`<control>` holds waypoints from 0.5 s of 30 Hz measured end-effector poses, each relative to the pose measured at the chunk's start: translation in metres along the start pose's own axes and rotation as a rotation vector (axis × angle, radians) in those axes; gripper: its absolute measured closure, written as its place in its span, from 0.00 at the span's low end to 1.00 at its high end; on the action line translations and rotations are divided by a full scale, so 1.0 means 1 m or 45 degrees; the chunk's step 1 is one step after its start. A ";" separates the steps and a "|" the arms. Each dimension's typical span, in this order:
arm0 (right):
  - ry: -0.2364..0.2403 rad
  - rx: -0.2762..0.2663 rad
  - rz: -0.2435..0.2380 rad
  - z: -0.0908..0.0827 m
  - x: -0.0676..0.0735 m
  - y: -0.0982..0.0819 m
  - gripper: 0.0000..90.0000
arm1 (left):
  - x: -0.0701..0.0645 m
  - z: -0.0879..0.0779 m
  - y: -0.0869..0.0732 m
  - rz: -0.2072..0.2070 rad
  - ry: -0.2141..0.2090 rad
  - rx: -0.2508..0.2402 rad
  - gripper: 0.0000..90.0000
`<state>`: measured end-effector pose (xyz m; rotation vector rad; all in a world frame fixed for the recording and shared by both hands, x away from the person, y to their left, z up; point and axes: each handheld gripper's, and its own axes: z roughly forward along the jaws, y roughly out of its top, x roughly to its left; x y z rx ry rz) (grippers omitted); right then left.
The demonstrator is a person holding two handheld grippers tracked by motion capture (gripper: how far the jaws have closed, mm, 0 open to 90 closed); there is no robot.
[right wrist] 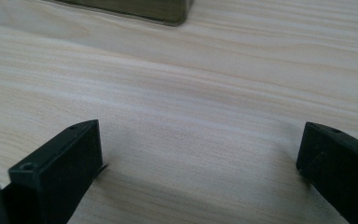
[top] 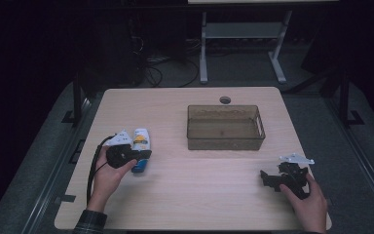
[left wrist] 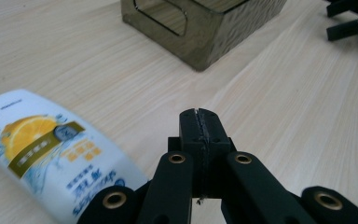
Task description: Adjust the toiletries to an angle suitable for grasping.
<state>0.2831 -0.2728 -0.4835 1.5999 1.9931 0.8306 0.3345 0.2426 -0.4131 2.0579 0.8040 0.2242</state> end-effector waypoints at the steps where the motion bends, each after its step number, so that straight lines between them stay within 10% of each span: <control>1: 0.000 0.000 0.000 0.000 0.000 0.000 0.00 | 0.001 0.002 0.001 0.003 0.003 0.011 1.00; 15: 0.001 0.000 -0.002 0.000 0.000 0.000 0.00 | 0.006 0.034 -0.010 0.007 0.005 0.121 1.00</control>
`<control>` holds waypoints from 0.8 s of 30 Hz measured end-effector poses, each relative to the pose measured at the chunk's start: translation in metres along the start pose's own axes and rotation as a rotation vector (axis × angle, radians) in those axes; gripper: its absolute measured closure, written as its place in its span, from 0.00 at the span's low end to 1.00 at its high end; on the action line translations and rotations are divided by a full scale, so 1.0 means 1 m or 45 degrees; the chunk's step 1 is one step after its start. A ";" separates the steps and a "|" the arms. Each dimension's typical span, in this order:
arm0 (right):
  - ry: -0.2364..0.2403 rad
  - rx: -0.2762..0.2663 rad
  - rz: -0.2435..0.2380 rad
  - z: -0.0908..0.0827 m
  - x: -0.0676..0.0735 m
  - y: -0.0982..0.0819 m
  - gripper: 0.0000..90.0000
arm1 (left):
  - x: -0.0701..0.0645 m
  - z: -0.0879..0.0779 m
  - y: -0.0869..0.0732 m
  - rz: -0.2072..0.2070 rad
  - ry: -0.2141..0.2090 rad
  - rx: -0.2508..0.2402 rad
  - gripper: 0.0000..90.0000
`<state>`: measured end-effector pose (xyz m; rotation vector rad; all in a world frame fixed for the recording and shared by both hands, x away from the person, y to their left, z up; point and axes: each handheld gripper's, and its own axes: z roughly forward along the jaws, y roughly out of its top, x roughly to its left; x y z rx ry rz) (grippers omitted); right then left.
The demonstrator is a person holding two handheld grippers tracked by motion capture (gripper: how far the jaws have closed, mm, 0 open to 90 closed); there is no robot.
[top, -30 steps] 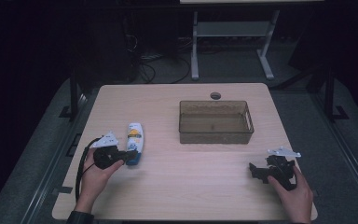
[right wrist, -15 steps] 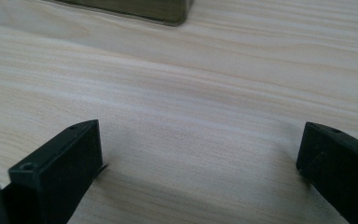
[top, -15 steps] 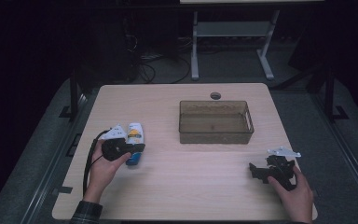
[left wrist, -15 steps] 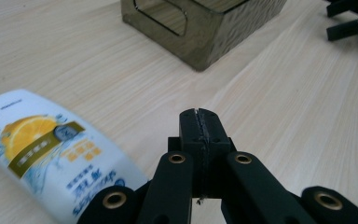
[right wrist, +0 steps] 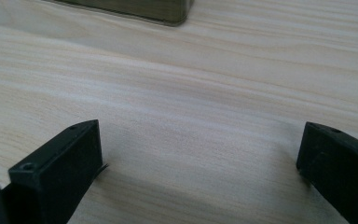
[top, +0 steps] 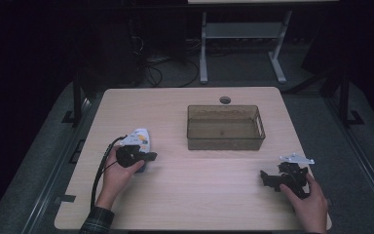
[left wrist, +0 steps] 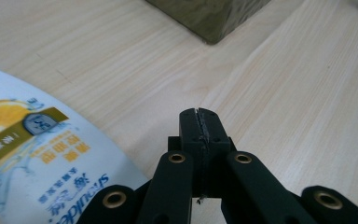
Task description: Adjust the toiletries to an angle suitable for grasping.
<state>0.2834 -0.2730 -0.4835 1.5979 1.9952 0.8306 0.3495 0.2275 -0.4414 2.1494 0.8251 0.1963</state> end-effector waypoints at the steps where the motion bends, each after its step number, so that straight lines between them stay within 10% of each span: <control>1: 0.000 0.000 0.001 0.000 0.000 0.000 0.00 | 0.000 0.001 0.000 0.000 0.000 0.009 1.00; 24: 0.001 -0.001 -0.001 0.000 0.000 0.000 0.00 | 0.007 0.009 -0.009 -0.028 0.033 0.122 1.00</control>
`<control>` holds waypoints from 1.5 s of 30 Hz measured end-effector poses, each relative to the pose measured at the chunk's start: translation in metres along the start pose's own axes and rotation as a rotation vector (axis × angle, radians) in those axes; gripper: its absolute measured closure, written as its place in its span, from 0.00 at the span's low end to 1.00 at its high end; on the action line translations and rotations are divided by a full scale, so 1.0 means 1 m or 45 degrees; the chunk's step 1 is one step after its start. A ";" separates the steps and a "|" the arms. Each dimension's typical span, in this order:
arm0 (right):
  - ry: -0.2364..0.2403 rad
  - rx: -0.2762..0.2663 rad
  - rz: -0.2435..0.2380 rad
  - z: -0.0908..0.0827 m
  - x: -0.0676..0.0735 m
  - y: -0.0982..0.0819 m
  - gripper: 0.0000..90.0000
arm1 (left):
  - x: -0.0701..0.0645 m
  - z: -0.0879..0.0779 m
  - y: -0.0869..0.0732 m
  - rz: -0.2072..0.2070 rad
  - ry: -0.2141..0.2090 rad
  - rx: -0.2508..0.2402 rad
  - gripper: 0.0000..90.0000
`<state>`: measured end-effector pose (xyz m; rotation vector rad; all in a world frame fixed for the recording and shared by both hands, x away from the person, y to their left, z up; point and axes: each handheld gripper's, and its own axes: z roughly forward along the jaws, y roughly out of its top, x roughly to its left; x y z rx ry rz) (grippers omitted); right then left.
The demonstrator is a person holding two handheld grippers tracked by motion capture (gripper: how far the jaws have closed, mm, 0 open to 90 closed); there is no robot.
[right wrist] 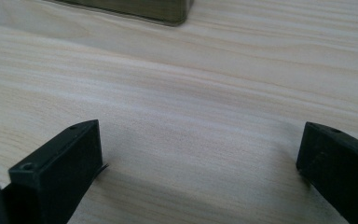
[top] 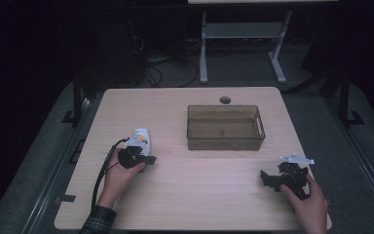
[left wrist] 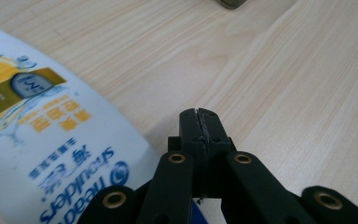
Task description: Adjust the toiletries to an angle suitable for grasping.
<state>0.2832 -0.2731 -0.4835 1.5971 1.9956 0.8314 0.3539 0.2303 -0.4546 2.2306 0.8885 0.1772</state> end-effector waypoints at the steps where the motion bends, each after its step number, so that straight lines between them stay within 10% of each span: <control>1: 0.000 0.000 0.000 0.000 0.000 0.000 0.00 | 0.001 -0.002 -0.001 -0.008 0.010 -0.002 1.00; 45: 0.000 0.000 0.000 0.000 0.000 0.000 0.00 | 0.040 -0.054 -0.037 -0.162 0.186 -0.019 1.00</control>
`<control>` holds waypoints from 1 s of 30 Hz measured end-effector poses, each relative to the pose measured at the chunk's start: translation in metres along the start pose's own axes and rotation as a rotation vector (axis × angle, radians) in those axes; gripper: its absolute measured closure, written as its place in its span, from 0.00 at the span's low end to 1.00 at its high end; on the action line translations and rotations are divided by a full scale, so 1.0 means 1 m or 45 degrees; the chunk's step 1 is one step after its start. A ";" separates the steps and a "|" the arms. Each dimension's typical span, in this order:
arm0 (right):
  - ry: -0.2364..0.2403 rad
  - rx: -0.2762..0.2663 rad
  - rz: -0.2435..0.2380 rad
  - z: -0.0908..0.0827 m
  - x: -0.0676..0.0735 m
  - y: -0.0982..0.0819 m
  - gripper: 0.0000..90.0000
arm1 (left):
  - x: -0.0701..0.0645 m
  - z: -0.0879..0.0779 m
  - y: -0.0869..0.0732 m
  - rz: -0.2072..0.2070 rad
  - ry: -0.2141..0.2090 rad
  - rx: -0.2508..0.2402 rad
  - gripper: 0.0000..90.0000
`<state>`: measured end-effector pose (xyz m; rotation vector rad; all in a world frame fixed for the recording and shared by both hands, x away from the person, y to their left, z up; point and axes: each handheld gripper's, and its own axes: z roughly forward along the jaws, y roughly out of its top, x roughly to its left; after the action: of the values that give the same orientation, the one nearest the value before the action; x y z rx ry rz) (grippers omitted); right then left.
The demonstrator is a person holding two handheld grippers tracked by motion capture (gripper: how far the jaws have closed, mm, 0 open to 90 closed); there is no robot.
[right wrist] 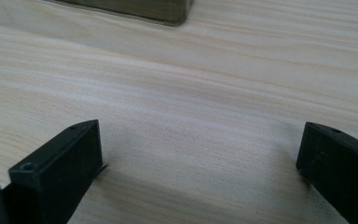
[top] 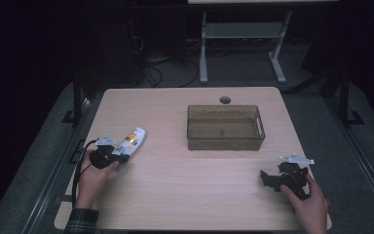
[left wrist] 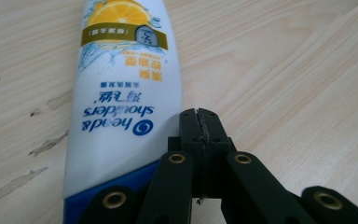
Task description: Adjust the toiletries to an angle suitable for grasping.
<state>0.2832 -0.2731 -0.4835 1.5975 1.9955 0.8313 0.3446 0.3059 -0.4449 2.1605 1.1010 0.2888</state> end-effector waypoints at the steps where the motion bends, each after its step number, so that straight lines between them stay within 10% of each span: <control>1: 0.000 0.000 0.000 0.000 0.000 0.000 0.00 | 0.001 -0.001 -0.001 0.000 0.006 0.001 1.00; 23: 0.000 0.000 0.001 0.000 0.000 0.000 0.00 | 0.023 -0.020 -0.014 -0.069 0.136 -0.013 1.00; 30: 0.000 0.000 0.000 0.000 0.000 0.000 0.00 | 0.021 -0.022 -0.010 -0.075 0.093 -0.041 1.00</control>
<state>0.2832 -0.2731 -0.4835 1.5979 1.9954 0.8315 0.3413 0.3369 -0.4372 2.0998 1.1913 0.3587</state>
